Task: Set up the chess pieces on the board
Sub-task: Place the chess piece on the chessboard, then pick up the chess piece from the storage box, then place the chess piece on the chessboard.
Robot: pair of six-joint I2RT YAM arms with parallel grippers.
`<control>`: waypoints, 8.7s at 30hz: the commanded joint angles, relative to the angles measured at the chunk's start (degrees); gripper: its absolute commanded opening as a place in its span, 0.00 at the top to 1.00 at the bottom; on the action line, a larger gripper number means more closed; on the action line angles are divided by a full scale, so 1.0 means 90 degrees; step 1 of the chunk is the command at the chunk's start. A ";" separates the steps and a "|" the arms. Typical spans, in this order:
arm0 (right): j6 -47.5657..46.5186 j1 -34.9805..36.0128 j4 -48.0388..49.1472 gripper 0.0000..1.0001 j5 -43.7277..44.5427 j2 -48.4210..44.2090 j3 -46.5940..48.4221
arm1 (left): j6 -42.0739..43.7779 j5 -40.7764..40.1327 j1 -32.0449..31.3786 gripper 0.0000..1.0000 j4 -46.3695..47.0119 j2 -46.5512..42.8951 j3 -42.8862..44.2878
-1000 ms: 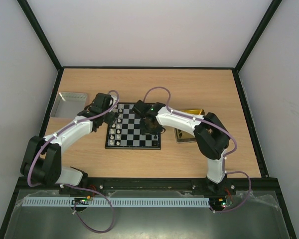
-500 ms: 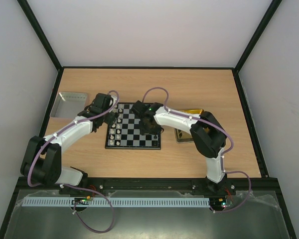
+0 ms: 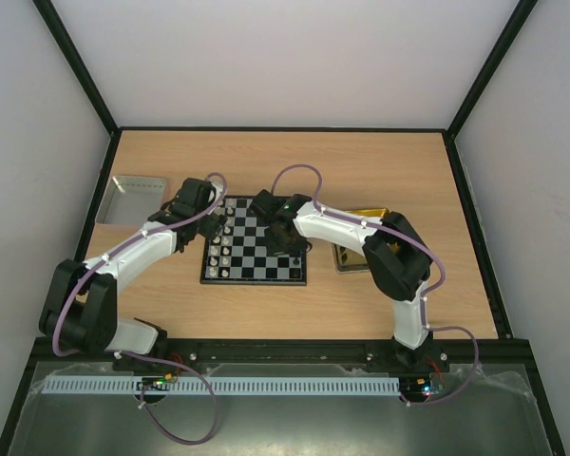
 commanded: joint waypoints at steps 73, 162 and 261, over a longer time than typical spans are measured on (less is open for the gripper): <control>-0.0150 -0.1824 -0.0676 0.64 0.0517 -0.1917 -0.0691 | 0.0036 -0.0032 -0.0009 0.01 0.0036 -0.0106 -0.0113; 0.0031 -0.0922 -0.0383 0.98 0.0251 -0.2569 -0.0981 | -0.0168 -0.0405 0.0194 0.01 -0.0052 0.0003 0.0262; -0.0006 -0.0562 -0.1385 0.77 0.0606 -0.1639 0.0348 | -0.0186 -0.0006 0.0509 0.01 0.0141 -0.0358 0.0032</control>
